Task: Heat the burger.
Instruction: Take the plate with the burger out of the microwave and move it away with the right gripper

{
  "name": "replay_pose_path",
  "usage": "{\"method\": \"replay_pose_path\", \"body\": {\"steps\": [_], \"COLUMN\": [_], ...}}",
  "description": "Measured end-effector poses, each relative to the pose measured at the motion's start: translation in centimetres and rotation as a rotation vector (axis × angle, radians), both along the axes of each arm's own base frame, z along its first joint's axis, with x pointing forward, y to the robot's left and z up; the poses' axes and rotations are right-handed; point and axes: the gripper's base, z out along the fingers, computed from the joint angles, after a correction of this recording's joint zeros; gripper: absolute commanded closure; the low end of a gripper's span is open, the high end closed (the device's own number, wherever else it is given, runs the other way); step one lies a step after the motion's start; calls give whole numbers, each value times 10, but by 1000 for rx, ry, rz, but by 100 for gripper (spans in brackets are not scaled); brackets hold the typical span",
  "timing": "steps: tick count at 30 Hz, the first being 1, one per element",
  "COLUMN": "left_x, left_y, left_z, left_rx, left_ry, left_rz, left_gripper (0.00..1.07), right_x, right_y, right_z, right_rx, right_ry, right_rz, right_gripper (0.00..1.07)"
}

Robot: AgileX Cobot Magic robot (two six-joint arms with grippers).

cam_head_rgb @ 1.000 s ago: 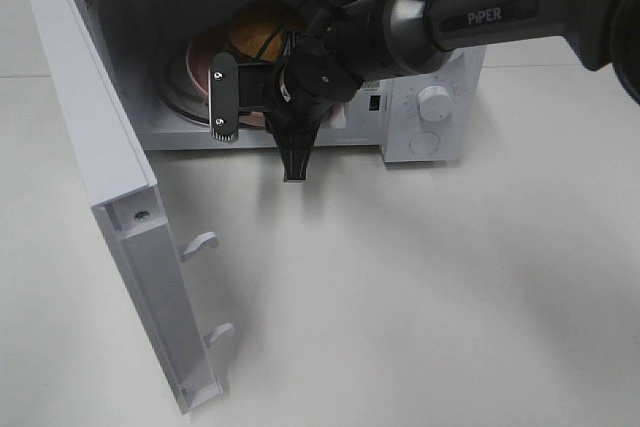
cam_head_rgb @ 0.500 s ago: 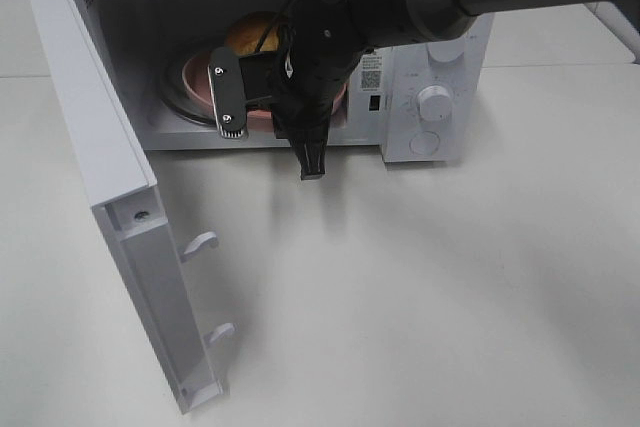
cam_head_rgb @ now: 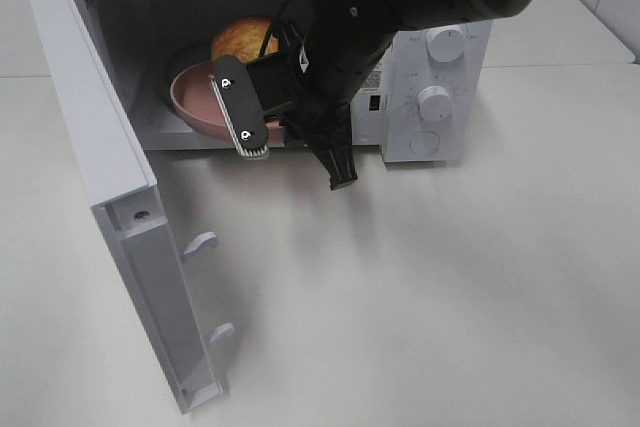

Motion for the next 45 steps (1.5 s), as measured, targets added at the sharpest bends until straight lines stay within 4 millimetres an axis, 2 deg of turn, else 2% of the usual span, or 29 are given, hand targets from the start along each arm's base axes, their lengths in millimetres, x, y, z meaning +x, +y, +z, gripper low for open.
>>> {"method": "replay_pose_path", "body": {"steps": [16, 29, 31, 34, 38, 41, 45], "left_x": [0, 0, 0, 0, 0, 0, 0], "left_y": [0, 0, 0, 0, 0, 0, 0], "left_z": [0, 0, 0, 0, 0, 0, 0], "left_rx": [0, 0, 0, 0, 0, 0, 0], "left_ry": [0, 0, 0, 0, 0, 0, 0], "left_rz": [0, 0, 0, 0, 0, 0, 0], "left_gripper": [106, 106, 106, 106, 106, 106, 106], "right_x": [-43, -74, -86, -89, -110, -115, -134], "right_y": [-33, -62, -72, -76, -94, -97, -115], "right_z": [18, 23, 24, 24, 23, 23, 21], "right_rx": [-29, -72, -76, -70, -38, -33, -27], "right_ry": [-54, -44, -32, -27, 4, 11, 51], "right_rz": [131, 152, 141, 125, 45, 29, -49], "right_gripper": [107, 107, 107, 107, 107, 107, 107]}}
